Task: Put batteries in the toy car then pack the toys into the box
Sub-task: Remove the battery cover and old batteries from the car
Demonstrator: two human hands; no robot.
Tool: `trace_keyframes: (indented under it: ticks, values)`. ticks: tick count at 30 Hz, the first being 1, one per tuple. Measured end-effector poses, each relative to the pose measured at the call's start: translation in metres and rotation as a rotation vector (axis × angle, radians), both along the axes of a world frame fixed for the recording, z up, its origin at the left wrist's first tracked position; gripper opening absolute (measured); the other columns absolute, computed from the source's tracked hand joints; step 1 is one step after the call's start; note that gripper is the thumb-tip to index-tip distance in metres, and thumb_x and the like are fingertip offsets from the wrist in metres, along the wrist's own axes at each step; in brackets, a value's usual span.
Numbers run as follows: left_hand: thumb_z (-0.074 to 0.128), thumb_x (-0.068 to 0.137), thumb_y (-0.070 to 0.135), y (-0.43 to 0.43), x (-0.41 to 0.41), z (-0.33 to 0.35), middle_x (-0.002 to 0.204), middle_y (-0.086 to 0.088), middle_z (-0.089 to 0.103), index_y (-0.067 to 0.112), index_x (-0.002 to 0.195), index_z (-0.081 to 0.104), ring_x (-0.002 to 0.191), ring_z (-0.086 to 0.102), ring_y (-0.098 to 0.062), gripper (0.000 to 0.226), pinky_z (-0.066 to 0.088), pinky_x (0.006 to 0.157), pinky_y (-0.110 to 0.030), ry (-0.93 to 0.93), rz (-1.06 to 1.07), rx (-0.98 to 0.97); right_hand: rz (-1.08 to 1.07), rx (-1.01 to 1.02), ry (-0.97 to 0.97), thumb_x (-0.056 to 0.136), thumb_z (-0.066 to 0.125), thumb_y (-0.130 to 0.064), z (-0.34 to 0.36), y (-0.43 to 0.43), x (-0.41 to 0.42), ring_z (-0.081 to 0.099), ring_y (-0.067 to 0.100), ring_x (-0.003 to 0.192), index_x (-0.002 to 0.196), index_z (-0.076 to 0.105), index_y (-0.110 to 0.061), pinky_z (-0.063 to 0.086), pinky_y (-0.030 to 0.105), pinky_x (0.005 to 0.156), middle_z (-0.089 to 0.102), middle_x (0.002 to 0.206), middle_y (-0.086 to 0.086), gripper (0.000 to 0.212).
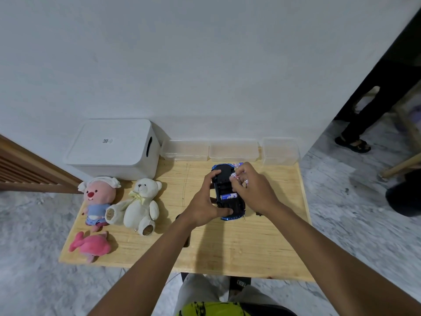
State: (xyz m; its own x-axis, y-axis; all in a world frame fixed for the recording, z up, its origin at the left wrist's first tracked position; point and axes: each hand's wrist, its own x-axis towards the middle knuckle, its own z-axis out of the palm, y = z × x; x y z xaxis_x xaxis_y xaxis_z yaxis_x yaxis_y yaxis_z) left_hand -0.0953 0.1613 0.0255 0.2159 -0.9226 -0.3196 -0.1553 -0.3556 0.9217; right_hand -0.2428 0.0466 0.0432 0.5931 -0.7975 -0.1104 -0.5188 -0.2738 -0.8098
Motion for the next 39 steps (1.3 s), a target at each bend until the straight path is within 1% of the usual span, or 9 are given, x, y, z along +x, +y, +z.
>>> trace_keyframes:
  ticks: [3,5,8,13,17,23,30,36,39]
  values:
    - [0.088,0.071,0.001,0.000,0.002,-0.002,0.138,0.007,0.050,0.046,0.146,0.030,0.123,0.059,-0.020,0.106,0.059,0.094,-0.035,0.003,0.009,-0.012,-0.072,0.114,-0.024,0.099,0.051,-0.028,0.002,-0.003,-0.002,0.063,0.011,0.068,0.101,0.061,-0.030,0.053,0.034,0.066,0.070,0.087,-0.003,0.010]
    - [0.088,0.071,-0.001,0.000,0.003,-0.002,0.139,0.006,0.049,0.043,0.147,0.030,0.123,0.058,-0.016,0.106,0.059,0.094,-0.033,0.008,0.015,-0.013,-0.113,0.167,0.007,0.100,0.046,-0.025,0.006,-0.004,-0.001,0.058,0.012,0.068,0.090,0.062,-0.025,0.049,0.032,0.065,0.065,0.082,-0.005,0.019]
    - [0.088,0.071,0.000,-0.001,0.003,-0.003,0.139,0.008,0.050,0.042,0.148,0.028,0.125,0.056,-0.013,0.107,0.058,0.096,-0.036,-0.001,0.020,-0.015,-0.147,0.207,0.083,0.094,0.040,-0.021,0.009,-0.002,0.001,0.052,0.021,0.062,0.071,0.053,-0.008,0.050,0.040,0.062,0.055,0.066,0.000,0.030]
    - [0.093,0.067,0.005,-0.001,0.003,-0.001,0.134,0.014,0.051,0.046,0.147,0.027,0.126,0.057,-0.024,0.112,0.058,0.097,-0.039,-0.015,0.031,-0.013,-0.206,0.162,0.129,0.090,0.045,-0.017,0.015,0.009,0.004,0.034,0.021,0.055,0.059,0.036,-0.011,0.026,0.033,0.052,0.037,0.055,0.002,0.032]
    - [0.094,0.066,0.007,-0.002,0.002,0.000,0.132,0.020,0.050,0.046,0.148,0.025,0.123,0.060,-0.022,0.115,0.058,0.094,-0.033,-0.049,0.035,-0.033,-0.177,0.073,0.269,0.081,0.068,-0.044,0.014,0.019,0.005,0.049,0.007,0.063,0.078,0.064,-0.026,0.034,0.025,0.050,0.056,0.062,-0.012,0.019]
    - [0.095,0.063,0.005,-0.004,-0.005,0.002,0.131,0.023,0.049,0.041,0.150,0.025,0.113,0.066,-0.016,0.117,0.058,0.086,-0.024,-0.089,0.077,-0.082,-0.234,-0.025,0.376,0.077,0.072,-0.059,0.014,0.030,0.011,0.056,0.018,0.090,0.095,0.068,-0.028,0.046,0.032,0.069,0.054,0.076,-0.011,0.036]
    - [0.095,0.063,0.007,-0.005,-0.008,-0.001,0.132,0.018,0.052,0.034,0.151,0.027,0.114,0.063,-0.007,0.115,0.052,0.083,-0.013,-0.142,0.107,-0.119,-0.286,0.059,0.302,0.079,0.077,-0.050,0.011,0.031,0.020,0.061,0.022,0.105,0.105,0.070,-0.021,0.041,0.029,0.068,0.067,0.101,-0.002,0.040]
    - [0.095,0.063,0.005,-0.006,-0.009,-0.007,0.129,0.027,0.051,0.034,0.152,0.025,0.112,0.064,-0.008,0.117,0.053,0.086,-0.015,-0.168,0.108,-0.109,-0.298,0.172,0.221,0.078,0.082,-0.034,0.008,0.029,0.024,0.070,0.019,0.087,0.081,0.079,-0.022,0.054,0.030,0.069,0.075,0.085,-0.006,0.013]
    - [0.094,0.063,-0.001,-0.011,-0.011,-0.007,0.131,0.027,0.050,0.028,0.153,0.024,0.113,0.060,0.003,0.117,0.051,0.084,-0.012,-0.182,0.110,-0.129,-0.328,0.119,0.210,0.081,0.077,-0.031,0.008,0.034,0.030,0.068,0.019,0.088,0.087,0.075,-0.024,0.049,0.027,0.066,0.072,0.088,-0.007,0.010]
